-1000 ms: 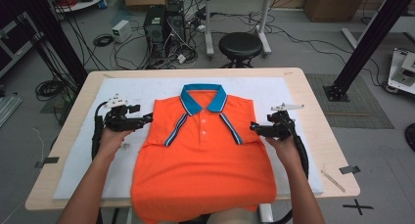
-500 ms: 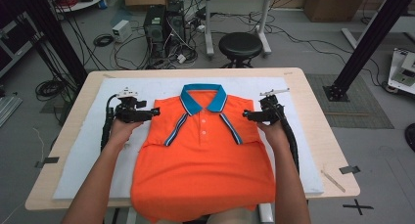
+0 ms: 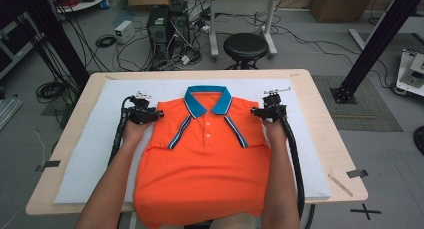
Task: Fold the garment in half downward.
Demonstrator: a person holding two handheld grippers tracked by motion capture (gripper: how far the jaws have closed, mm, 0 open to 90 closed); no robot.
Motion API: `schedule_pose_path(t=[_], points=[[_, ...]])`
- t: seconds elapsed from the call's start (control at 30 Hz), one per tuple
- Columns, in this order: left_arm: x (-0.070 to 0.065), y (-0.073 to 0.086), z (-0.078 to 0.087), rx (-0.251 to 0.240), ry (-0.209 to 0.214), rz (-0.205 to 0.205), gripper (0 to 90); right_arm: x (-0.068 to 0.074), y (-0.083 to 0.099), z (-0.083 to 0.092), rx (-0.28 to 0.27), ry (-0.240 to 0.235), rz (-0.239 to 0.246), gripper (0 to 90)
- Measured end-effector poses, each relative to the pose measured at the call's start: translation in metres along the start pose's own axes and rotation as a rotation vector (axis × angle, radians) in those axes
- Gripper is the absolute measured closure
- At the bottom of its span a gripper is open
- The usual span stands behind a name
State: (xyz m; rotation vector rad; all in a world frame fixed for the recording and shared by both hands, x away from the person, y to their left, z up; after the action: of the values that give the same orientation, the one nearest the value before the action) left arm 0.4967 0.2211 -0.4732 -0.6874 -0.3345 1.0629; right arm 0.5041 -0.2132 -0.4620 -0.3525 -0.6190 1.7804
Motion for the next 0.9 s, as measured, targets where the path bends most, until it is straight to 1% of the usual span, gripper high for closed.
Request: schedule_pose_path(t=[0.03, 0.07, 0.13, 0.17, 0.2, 0.23, 0.27, 0.33, 0.37, 0.4, 0.43, 0.47, 0.5, 0.57, 0.6, 0.63, 0.67, 0.7, 0.73, 0.77, 0.8, 0.9], points=[[0.000, 0.000, 0.000, 0.000, 0.000, 0.000, 69.9, 0.000, 0.000, 0.000, 0.000, 0.000, 0.000, 48.4], [-0.003, 0.000, 0.000, 0.001, 0.010, 0.001, 75.2, 0.002, 0.000, -0.006, -0.003, 0.007, 0.004, 55.4], [-0.005, 0.000, 0.000, 0.001, 0.013, 0.008, 80.6, 0.005, 0.001, -0.011, 0.012, 0.015, 0.015, 64.1], [-0.005, 0.000, 0.000, 0.001, 0.013, 0.008, 81.6, 0.005, 0.001, -0.011, 0.012, 0.015, 0.015, 64.1], [-0.004, 0.000, 0.000, -0.004, 0.018, 0.023, 82.5, 0.007, 0.001, -0.013, 0.013, 0.007, 0.028, 75.2], [-0.004, 0.000, 0.001, -0.008, 0.018, 0.028, 82.8, 0.008, 0.001, -0.012, 0.013, -0.001, 0.040, 77.9], [-0.004, -0.001, 0.002, -0.021, 0.018, 0.038, 83.2, 0.009, 0.001, -0.011, 0.014, 0.005, 0.059, 85.2], [-0.005, -0.002, 0.007, -0.071, 0.026, 0.064, 83.6, 0.011, 0.000, -0.007, 0.009, 0.011, 0.116, 87.1], [-0.006, -0.002, 0.010, -0.089, 0.031, 0.067, 83.7, 0.011, 0.000, -0.004, 0.007, 0.027, 0.148, 87.3], [-0.006, -0.002, 0.010, -0.089, 0.031, 0.067, 83.7, 0.011, 0.000, -0.001, -0.002, 0.021, 0.152, 87.3], [-0.006, -0.002, 0.013, -0.107, 0.038, 0.067, 83.7, 0.011, 0.000, -0.001, -0.002, 0.021, 0.152, 87.3], [-0.007, -0.002, 0.021, -0.133, 0.050, 0.062, 83.8, 0.011, -0.001, 0.008, -0.032, 0.014, 0.160, 87.3], [-0.008, -0.001, 0.026, -0.146, 0.061, 0.059, 83.8, 0.011, -0.001, 0.013, -0.051, 0.005, 0.157, 87.3], [-0.010, 0.000, 0.034, -0.167, 0.074, 0.040, 83.8, 0.010, 0.000, 0.023, -0.089, -0.025, 0.131, 87.3], [-0.011, 0.000, 0.039, -0.171, 0.076, 0.022, 83.7, 0.010, 0.001, 0.028, -0.101, -0.039, 0.125, 87.3], [-0.011, 0.000, 0.039, -0.171, 0.076, 0.022, 83.7, 0.010, 0.001, 0.028, -0.101, -0.039, 0.125, 87.3], [-0.014, 0.002, 0.048, -0.187, 0.084, 0.004, 83.7, 0.010, 0.003, 0.039, -0.113, -0.070, 0.105, 87.3], [-0.016, 0.003, 0.053, -0.197, 0.092, -0.005, 83.7, 0.010, 0.004, 0.044, -0.131, -0.087, 0.113, 87.3], [-0.016, 0.003, 0.053, -0.197, 0.092, -0.005, 83.7, 0.011, 0.006, 0.049, -0.138, -0.101, 0.117, 87.3], [-0.019, 0.005, 0.062, -0.219, 0.102, -0.018, 83.7, 0.013, 0.009, 0.055, -0.150, -0.109, 0.128, 87.3], [-0.021, 0.007, 0.066, -0.226, 0.106, -0.025, 83.8, 0.013, 0.011, 0.059, -0.154, -0.113, 0.136, 87.3], [-0.027, 0.013, 0.078, -0.258, 0.130, -0.024, 83.8, 0.016, 0.022, 0.070, -0.172, -0.134, 0.156, 87.3]])
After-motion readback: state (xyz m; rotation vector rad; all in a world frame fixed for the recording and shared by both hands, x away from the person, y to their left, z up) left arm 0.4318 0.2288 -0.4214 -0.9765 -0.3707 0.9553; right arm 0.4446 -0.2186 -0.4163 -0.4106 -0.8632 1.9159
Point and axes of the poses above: each handheld gripper's, and its own axes: z roughly backward along the jaws, y roughly out of its underside, x roughly to its left, the point moved 4 cm from there along -z, roughly forward along the jaws, and after that the axes turned 8 degrees about x, right-handed, at the moved point
